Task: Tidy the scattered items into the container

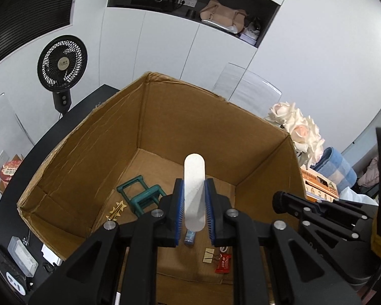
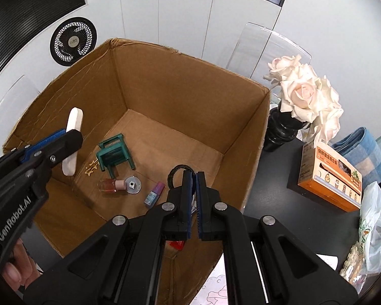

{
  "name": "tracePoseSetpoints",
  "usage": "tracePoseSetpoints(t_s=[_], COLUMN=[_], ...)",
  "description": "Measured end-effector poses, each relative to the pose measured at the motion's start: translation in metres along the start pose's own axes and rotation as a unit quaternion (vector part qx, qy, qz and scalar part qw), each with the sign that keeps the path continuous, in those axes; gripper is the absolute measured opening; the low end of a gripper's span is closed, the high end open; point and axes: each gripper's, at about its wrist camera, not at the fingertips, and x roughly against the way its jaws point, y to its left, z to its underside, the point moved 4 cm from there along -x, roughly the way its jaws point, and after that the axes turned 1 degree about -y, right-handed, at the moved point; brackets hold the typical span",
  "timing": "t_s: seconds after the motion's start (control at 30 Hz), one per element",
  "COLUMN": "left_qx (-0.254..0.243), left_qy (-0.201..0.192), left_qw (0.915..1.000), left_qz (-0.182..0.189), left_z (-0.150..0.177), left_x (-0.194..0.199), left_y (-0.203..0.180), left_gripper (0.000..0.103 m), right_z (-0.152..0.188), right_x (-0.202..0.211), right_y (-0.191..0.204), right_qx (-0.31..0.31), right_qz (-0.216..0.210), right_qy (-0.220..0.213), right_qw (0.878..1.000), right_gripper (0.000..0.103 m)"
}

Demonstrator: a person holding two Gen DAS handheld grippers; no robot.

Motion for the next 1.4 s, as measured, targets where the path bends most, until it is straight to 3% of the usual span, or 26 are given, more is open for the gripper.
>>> tracePoseSetpoints(t_s=[0.4, 0.43, 0.47, 0.5, 0.53, 0.57, 0.83, 1.4], left_qx=[-0.008, -0.005, -0.005, -0.006, -0.008, -0.011, -0.02, -0.023], left_qy=[-0.014, -0.015, -0.016, -0.017, -0.019, -0.021, -0.031, -0.05], left_qw=[0.9996, 0.9996, 0.9996, 0.9996, 0.9995, 0.9995, 0.9987, 0.998], left_qz=[-0.024, -0.022, -0.023, -0.024, -0.023, -0.023, -0.036, -0.032], left_z=[-0.001, -0.001, -0.001, -0.001, -0.001, -0.001, -0.003, 0.006], left_x=[0.007, 0.008, 0.009, 0.01, 0.011, 0.012, 0.021, 0.045], left_y=[0.002, 0.001, 0.001, 0.0, -0.001, -0.002, -0.005, -0.012], left_gripper=[0.018, 0.029, 0.047, 0.057, 0.076, 0.089, 0.091, 0.091], right_z=[0.005, 0.005, 0.005, 0.006, 0.006, 0.006, 0.008, 0.019], right_x=[0.012, 0.013, 0.014, 0.016, 0.017, 0.018, 0.026, 0.044], right_y=[0.001, 0.0, 0.0, 0.0, 0.0, -0.001, -0.002, 0.003], right_qx=[0.006, 0.006, 0.006, 0.006, 0.007, 0.007, 0.01, 0.018], right_qz=[0.019, 0.021, 0.023, 0.026, 0.028, 0.03, 0.043, 0.035], right_qy=[-0.011, -0.013, -0.014, -0.016, -0.017, -0.018, -0.029, -0.038], right_qw=[1.0, 1.0, 1.0, 1.0, 0.999, 0.999, 0.999, 0.998], right_gripper=[0.005, 0.011, 0.031, 0.044, 0.064, 0.075, 0.103, 0.103])
